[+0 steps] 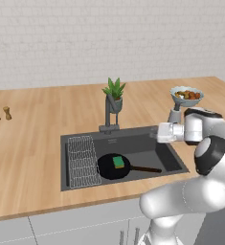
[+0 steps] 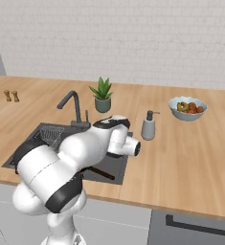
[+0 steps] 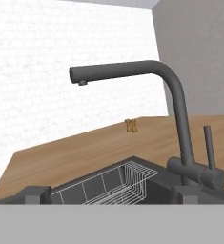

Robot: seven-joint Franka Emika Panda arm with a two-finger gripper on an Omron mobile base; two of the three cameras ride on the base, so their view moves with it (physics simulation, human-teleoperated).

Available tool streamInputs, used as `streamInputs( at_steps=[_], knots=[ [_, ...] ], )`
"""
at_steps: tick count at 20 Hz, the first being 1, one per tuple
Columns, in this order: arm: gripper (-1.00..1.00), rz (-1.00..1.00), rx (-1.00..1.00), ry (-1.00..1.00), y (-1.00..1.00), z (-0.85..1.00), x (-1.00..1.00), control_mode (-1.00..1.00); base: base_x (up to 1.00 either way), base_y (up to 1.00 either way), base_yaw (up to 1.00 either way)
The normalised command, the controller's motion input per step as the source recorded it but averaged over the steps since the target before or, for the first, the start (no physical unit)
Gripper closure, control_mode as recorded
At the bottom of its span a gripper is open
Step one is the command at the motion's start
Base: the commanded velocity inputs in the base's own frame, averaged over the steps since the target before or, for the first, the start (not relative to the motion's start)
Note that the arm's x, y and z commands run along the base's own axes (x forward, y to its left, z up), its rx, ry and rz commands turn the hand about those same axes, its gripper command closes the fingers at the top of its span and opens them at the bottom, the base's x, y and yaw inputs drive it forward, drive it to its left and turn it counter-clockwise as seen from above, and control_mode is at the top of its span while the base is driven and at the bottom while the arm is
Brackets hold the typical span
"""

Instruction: Pick the pan and sponge and place them into the sink. Then turn on the water.

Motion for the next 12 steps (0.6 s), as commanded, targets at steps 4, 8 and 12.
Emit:
streamInputs(
  at_steps=[4,8,12],
  knots=[
    [-1.0,-0.09,0.0,-0.02,0.15,-0.05,0.22,-1.0,0.0,0.0,0.0],
    [-1.0,-0.08,0.0,-0.04,0.25,-0.03,0.24,-1.0,0.0,0.0,0.0],
    [-1.0,-0.06,0.0,-0.03,0.26,-0.03,0.29,-1.0,0.0,0.0,0.0]
  ],
)
